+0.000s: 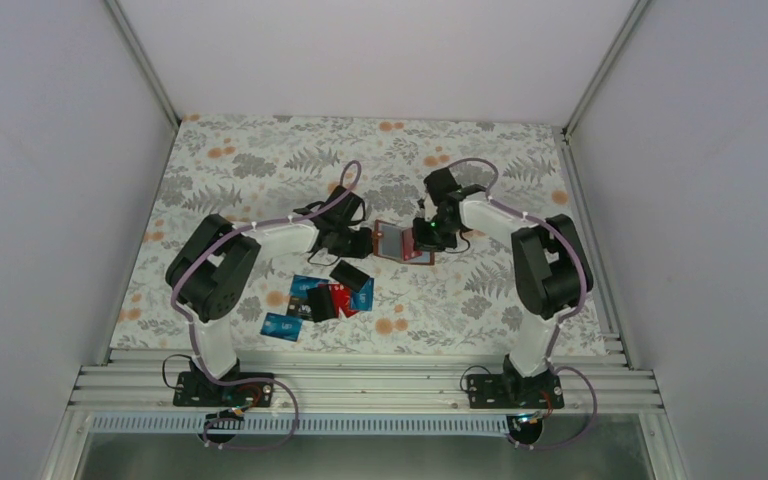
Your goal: Put the credit cards into the card holder
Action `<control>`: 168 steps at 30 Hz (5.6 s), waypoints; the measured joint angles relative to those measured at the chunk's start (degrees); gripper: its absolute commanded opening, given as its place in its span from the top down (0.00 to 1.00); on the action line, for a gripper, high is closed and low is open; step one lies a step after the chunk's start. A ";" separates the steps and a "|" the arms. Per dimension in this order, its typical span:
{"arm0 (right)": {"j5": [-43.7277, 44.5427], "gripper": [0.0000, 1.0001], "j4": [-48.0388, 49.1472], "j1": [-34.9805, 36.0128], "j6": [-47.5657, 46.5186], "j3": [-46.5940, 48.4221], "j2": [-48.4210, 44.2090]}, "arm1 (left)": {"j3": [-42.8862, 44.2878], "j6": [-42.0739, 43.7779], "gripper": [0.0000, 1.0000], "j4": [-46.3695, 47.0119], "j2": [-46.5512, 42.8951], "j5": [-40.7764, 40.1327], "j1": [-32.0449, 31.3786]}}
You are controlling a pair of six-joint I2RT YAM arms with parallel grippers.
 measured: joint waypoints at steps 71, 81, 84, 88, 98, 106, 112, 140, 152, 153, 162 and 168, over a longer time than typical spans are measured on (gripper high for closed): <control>-16.83 0.48 16.50 17.11 1.81 -10.67 -8.00 | -31.39 -34.12 0.36 -32.98 -40.02 -25.62 1.42; -16.90 0.49 16.65 17.14 0.87 -11.26 -8.00 | -32.68 -32.54 0.49 -27.06 -36.35 -26.75 4.39; -16.96 0.48 16.68 17.14 0.81 -11.74 -8.09 | -32.85 -31.91 0.52 -26.23 -36.20 -26.93 4.39; -17.64 0.47 16.41 17.77 1.86 -13.49 -11.45 | -33.68 -31.45 0.53 -25.70 -37.22 -27.17 3.89; -19.19 0.47 21.73 24.24 12.04 -19.58 -17.64 | -34.38 -31.80 0.53 -23.15 -37.27 -28.52 -2.78; -17.66 0.46 26.71 29.24 21.73 -22.36 -16.96 | -34.01 -34.99 0.53 -20.81 -36.46 -28.55 -9.25; -16.57 0.46 31.74 33.55 30.05 -23.82 -16.17 | -33.42 -38.69 0.53 -19.71 -35.58 -28.68 -13.55; -2.80 0.39 49.42 52.24 69.77 -20.76 -2.71 | -18.95 -26.88 0.47 -32.57 -46.31 -28.96 -6.36; 3.02 0.38 53.81 56.08 76.85 -14.45 4.52 | -16.55 -22.60 0.47 -37.81 -53.24 -29.44 -5.46; 3.37 0.38 54.03 56.19 77.44 -14.40 4.59 | -16.55 -22.47 0.47 -38.03 -53.92 -29.44 -5.46; 7.02 0.38 54.84 56.81 82.07 -14.99 4.63 | -17.35 -21.79 0.47 -38.62 -56.68 -29.35 -5.46; 11.08 0.39 53.40 56.28 83.38 -17.97 3.72 | -18.25 -21.00 0.47 -38.12 -56.70 -29.05 -5.46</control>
